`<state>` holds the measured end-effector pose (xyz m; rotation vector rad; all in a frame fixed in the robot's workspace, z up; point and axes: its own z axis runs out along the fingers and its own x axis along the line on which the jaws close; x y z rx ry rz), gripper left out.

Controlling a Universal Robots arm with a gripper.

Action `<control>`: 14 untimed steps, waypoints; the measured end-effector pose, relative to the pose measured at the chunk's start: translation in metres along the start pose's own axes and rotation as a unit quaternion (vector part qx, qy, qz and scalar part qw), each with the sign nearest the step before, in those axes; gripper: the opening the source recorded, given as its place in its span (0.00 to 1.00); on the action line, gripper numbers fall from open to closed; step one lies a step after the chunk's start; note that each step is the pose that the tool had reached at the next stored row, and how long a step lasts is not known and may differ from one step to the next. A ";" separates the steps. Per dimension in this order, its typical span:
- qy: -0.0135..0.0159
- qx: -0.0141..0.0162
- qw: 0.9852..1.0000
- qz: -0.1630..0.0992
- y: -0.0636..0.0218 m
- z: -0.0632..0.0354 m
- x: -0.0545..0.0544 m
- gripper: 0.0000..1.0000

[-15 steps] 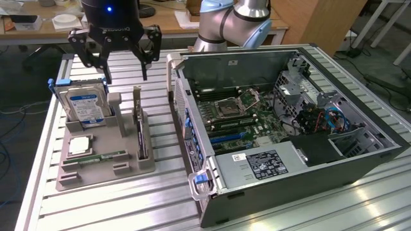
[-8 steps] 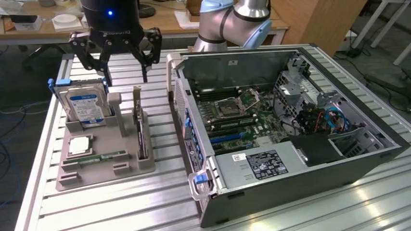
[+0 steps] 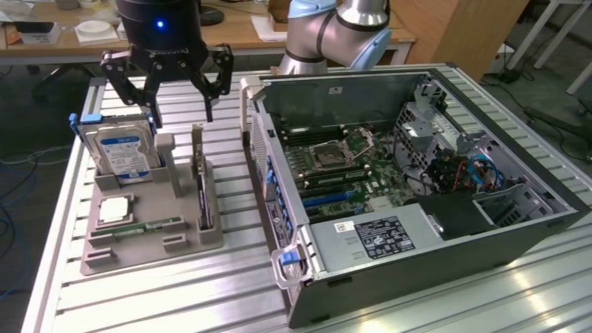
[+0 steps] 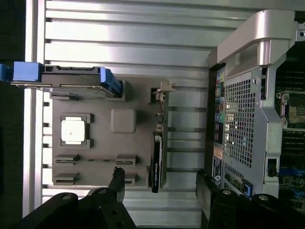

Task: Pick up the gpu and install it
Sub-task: 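Pick up the gpu and move the gpu toward the slot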

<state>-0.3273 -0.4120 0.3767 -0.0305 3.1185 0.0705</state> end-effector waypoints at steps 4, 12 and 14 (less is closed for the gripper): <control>0.000 0.000 1.000 -0.002 -0.0009 0.0022 0.000 0.71; 0.000 0.000 1.000 -0.007 -0.0031 0.0063 0.000 0.71; 0.000 0.000 1.000 -0.008 -0.0038 0.0073 0.000 0.71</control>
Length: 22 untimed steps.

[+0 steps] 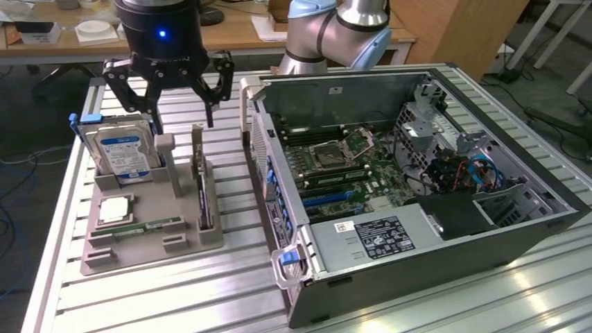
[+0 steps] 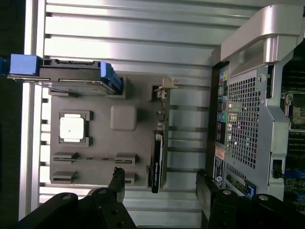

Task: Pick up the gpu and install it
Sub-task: 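Pick up the gpu and move the gpu toward the slot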

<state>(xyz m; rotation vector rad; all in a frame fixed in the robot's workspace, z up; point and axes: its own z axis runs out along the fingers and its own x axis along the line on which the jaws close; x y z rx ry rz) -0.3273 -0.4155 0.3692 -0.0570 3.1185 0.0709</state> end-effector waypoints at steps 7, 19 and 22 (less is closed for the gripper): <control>0.000 0.000 1.000 -0.004 -0.0021 0.0034 0.000 0.71; 0.001 0.000 1.000 -0.013 -0.0061 0.0102 0.000 0.71; 0.001 0.000 1.000 -0.015 -0.0070 0.0116 0.001 0.71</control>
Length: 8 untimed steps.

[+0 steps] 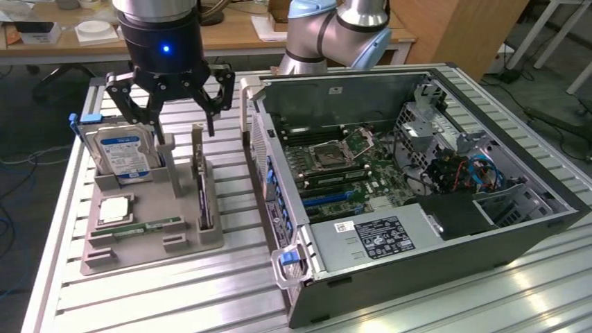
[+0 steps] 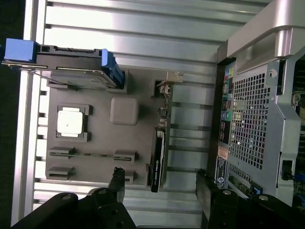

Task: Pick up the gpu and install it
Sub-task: 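Pick up the gpu and move the gpu toward the slot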

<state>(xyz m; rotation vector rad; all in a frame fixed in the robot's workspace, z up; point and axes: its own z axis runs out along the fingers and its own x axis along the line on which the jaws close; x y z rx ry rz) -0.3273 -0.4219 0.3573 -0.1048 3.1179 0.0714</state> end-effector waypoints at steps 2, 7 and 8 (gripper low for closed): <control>0.000 0.000 1.000 -0.001 -0.0006 0.0010 0.000 0.71; 0.000 0.000 1.000 -0.005 -0.0020 0.0032 0.000 0.71; 0.000 0.000 1.000 -0.006 -0.0022 0.0036 0.000 0.71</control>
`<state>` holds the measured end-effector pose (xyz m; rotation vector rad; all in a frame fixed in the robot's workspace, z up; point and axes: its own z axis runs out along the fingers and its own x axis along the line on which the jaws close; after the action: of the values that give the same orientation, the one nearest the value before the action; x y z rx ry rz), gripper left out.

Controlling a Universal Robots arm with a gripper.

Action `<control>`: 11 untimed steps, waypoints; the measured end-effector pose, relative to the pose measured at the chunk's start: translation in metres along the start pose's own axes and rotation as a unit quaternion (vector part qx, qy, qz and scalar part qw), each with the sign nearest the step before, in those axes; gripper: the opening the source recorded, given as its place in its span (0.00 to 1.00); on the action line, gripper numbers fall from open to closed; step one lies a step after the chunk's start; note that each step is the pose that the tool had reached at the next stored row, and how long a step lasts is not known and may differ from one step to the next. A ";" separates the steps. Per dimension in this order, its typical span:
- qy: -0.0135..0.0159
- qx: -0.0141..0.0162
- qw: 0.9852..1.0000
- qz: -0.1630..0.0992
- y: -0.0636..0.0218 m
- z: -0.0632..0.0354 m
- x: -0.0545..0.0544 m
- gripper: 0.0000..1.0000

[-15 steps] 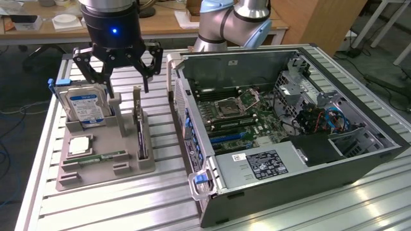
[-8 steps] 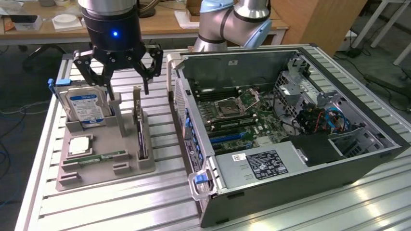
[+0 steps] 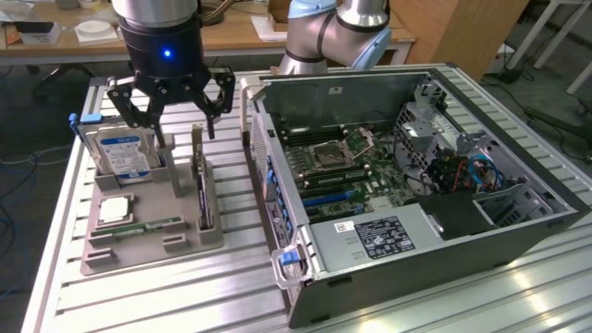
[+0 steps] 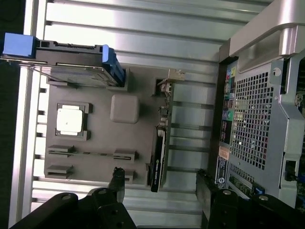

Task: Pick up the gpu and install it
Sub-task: 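Pick up the gpu and move the gpu toward the slot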

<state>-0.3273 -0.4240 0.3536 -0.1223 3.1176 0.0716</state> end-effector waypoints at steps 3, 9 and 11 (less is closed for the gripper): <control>0.000 0.000 1.000 -0.002 -0.0008 0.0015 0.000 0.71; 0.000 0.000 1.000 -0.006 -0.0022 0.0042 0.000 0.71; 0.000 0.000 1.000 -0.007 -0.0026 0.0051 0.000 0.71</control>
<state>-0.3273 -0.4264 0.3484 -0.1447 3.1169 0.0718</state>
